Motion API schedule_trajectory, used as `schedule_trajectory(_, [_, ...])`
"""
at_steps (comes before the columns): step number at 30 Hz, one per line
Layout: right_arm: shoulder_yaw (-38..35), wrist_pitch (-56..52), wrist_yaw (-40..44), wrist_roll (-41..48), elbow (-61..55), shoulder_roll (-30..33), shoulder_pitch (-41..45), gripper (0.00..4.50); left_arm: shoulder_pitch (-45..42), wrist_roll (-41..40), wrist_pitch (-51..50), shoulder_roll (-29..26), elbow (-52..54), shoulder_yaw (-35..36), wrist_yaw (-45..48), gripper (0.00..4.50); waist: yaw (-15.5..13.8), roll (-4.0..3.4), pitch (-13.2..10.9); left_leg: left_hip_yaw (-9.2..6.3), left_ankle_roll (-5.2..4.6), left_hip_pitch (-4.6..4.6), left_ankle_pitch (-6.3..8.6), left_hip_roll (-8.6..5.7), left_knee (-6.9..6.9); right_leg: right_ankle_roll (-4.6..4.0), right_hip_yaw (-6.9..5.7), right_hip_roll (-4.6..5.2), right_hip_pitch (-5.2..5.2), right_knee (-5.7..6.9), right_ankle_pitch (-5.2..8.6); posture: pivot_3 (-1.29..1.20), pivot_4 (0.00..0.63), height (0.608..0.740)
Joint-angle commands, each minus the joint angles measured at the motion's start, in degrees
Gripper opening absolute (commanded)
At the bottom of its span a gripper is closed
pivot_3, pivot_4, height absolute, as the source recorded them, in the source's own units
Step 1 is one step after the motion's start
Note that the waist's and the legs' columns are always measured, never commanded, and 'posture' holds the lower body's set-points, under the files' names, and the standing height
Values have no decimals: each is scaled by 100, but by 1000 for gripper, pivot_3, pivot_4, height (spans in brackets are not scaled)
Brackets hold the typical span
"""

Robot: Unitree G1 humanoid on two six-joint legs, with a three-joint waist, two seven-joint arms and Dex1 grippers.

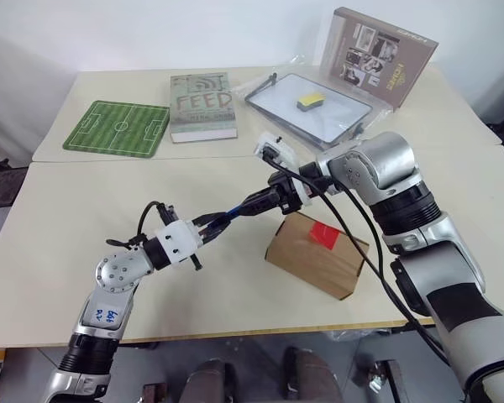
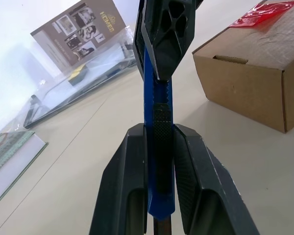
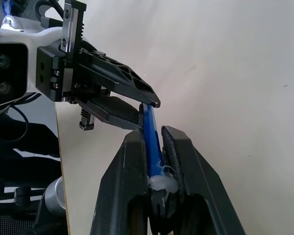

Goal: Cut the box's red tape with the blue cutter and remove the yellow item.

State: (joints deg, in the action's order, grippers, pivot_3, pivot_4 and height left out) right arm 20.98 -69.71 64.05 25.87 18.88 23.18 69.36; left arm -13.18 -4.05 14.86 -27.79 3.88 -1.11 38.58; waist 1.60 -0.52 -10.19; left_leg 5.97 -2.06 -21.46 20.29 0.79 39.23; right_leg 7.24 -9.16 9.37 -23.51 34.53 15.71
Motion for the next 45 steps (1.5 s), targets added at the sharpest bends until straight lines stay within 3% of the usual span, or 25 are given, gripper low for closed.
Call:
schedule_trajectory(1, [-267,40,-141,-65,-31,162,204,168,79,-336,-822,-95,353,228,-85,1164,0,0,0,0,0,0,0,0,0,0,0,0,0,0,0,0,150,740])
schedule_trajectory(7, [-669,61,-411,-27,-69,206,294,168,183,-707,-1791,-138,870,402,-78,2958,0,0,0,0,0,0,0,2,0,0,1,0,-1,0,0,0,150,740])
schedule_trajectory(12, [-966,56,-556,11,-181,335,320,168,456,-1631,-2881,-224,1416,974,-83,4500,0,0,0,-2,0,0,0,8,0,0,2,0,0,0,0,0,150,740])
schedule_trajectory(16, [-1177,57,-626,58,-335,511,239,168,994,-2657,-4008,-349,2239,1301,-28,4500,2,1,0,-3,0,-1,0,8,-1,0,5,1,-1,0,0,0,150,740])
schedule_trajectory(19, [-1428,25,-688,140,-546,703,83,168,1465,-4023,-4966,-384,3264,1328,-100,4500,-10,9,-6,-5,0,-1,1,9,-1,0,8,3,0,-1,0,0,150,740])
schedule_trajectory(22, [-1760,-59,-739,311,-859,880,-94,168,1453,-4738,-5364,-295,3836,1193,-439,4500,-66,13,-8,-15,0,-2,1,5,4,0,10,8,5,-1,0,0,150,740])
schedule_trajectory(31, [-2713,-218,-1010,858,-2096,1555,-990,168,499,-4660,-5598,214,4066,292,-1460,4500,-171,13,-8,-7,0,-4,0,0,30,0,16,5,15,-1,0,0,150,740])
schedule_trajectory(35, [-3181,-350,-1276,1051,-2566,1829,-1396,168,-77,-4174,-5633,317,3816,-184,-1730,4500,-176,14,-8,-3,0,-6,0,-5,31,0,18,2,14,-4,0,0,150,740])
schedule_trajectory(39, [-3634,-313,-1343,1264,-3187,2229,-1981,168,-729,-3657,-5637,448,3345,-582,-1797,3606,-202,14,-8,1,-2,-9,-1,-9,36,0,19,0,15,-7,0,0,150,740])
schedule_trajectory(45, [-4098,134,-1263,1410,-4219,2891,-3204,168,-1398,-3298,-6303,314,2951,-1319,-1619,1751,-303,20,-12,4,-2,-11,-1,-16,36,0,20,-6,14,-18,0,0,150,740])
